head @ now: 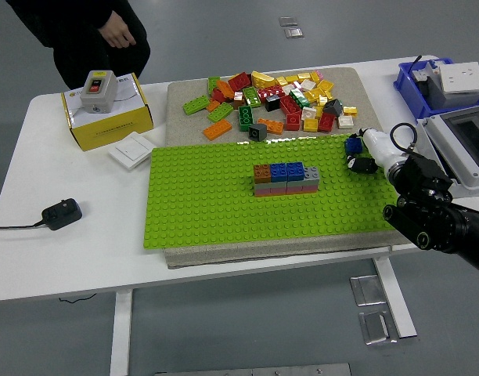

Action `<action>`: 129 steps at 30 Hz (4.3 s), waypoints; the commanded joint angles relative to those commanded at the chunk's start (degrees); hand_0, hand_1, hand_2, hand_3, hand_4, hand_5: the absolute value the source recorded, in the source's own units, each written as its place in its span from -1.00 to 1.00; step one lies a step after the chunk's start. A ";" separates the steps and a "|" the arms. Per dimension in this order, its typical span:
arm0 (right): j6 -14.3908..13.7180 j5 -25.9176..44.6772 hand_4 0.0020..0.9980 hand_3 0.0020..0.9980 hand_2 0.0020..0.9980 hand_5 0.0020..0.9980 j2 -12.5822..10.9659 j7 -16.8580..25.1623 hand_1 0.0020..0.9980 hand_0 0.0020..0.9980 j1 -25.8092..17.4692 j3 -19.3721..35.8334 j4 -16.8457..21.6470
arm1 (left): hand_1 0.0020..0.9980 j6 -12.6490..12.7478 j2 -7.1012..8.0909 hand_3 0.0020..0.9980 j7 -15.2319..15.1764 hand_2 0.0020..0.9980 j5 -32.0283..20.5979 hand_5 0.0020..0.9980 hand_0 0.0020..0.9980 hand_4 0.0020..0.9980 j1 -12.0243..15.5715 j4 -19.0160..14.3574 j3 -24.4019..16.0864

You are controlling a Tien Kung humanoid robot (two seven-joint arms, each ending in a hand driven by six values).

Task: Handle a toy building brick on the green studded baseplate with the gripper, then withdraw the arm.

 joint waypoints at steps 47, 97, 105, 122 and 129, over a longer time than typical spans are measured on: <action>-1.43 -13.44 -0.05 0.60 0.87 -0.25 -9.40 -9.00 0.76 0.59 -12.44 11.83 29.28 | 0.32 0.61 -0.39 0.20 -1.27 0.17 -2.42 0.31 0.32 -0.66 2.47 0.00 -0.33; 3.07 -6.79 0.10 0.84 0.97 -0.28 -6.10 -7.75 0.82 0.63 -4.05 -2.11 14.72 | 0.32 0.81 -0.62 0.20 -0.97 0.17 -2.31 0.31 0.32 -0.67 1.56 0.00 -0.59; 2.24 -4.84 0.10 0.47 0.94 -0.26 -5.46 -6.07 0.81 0.62 -3.42 -3.06 13.33 | 0.32 0.82 -0.57 0.20 -1.16 0.17 -2.33 0.31 0.32 -0.67 1.30 0.00 -0.39; 1.63 -2.99 0.04 -0.10 0.89 -0.27 -5.62 -5.11 0.80 0.61 -3.25 -3.58 12.26 | 0.32 0.65 -0.55 0.20 -1.51 0.17 -2.37 0.32 0.32 -0.67 1.16 0.00 -0.39; 1.08 -2.97 0.01 -0.11 0.87 -0.28 -6.48 -4.76 0.79 0.61 -2.89 -2.82 12.87 | 0.32 0.66 -0.53 0.20 -1.67 0.17 -2.69 0.33 0.32 -0.67 1.25 0.00 -0.25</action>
